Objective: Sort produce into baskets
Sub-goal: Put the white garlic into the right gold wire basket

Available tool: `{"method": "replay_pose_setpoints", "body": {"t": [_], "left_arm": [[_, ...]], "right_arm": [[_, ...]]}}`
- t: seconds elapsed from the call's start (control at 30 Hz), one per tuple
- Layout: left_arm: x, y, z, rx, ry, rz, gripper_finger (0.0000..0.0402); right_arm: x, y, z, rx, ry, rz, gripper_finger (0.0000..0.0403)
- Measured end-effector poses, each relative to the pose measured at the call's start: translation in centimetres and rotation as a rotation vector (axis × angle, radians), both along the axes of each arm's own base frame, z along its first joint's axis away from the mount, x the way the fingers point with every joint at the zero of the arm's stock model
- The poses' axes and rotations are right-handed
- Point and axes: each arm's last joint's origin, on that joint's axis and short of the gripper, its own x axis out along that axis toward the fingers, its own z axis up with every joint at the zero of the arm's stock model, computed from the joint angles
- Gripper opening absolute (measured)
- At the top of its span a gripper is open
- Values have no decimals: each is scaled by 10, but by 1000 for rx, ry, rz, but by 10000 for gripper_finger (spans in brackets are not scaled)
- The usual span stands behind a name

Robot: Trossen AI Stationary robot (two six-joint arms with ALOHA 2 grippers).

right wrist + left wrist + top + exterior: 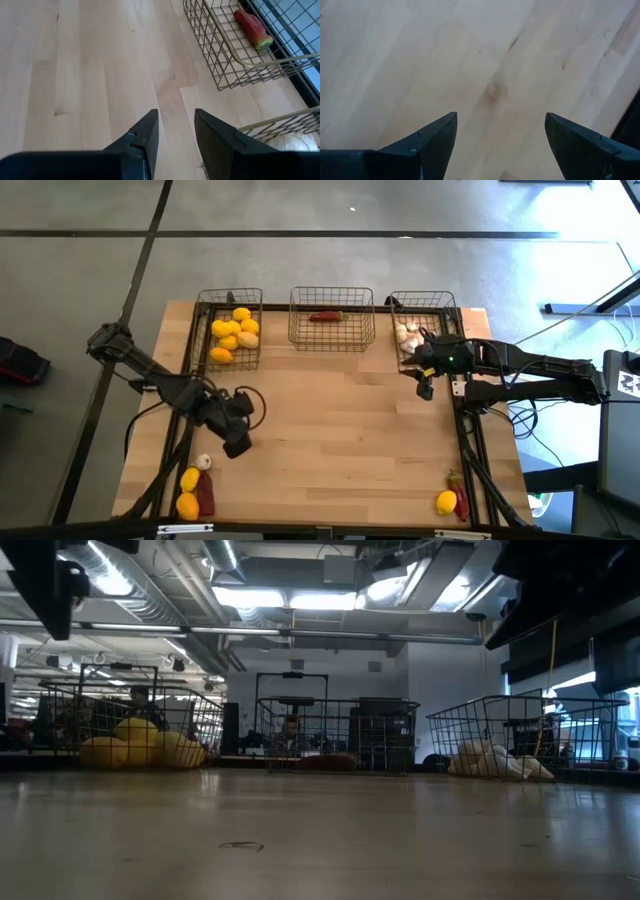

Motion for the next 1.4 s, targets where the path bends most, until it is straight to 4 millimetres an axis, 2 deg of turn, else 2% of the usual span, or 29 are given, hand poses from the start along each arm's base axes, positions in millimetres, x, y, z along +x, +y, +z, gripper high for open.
{"method": "replay_pose_setpoints", "body": {"t": [0.27, 0.5, 0.77, 1.07, 1.4], "left_arm": [[-7, -18, -4, -16, 23, 6, 295], [-3, -36, -25, -9, 137, -33, 295], [-1, -48, -48, 14, 313, -110, 295], [-5, -57, -59, 48, 399, -161, 295], [-20, -78, -68, 42, 462, -198, 295]], "right_arm": [[-1, 0, -1, 2, 15, 0, 124], [-1, 0, -1, 2, 11, 0, 124], [-1, 0, -1, 2, 10, -1, 124], [-1, 0, -1, 2, 9, 0, 124], [-1, 0, -1, 0, 10, 2, 124]]}}
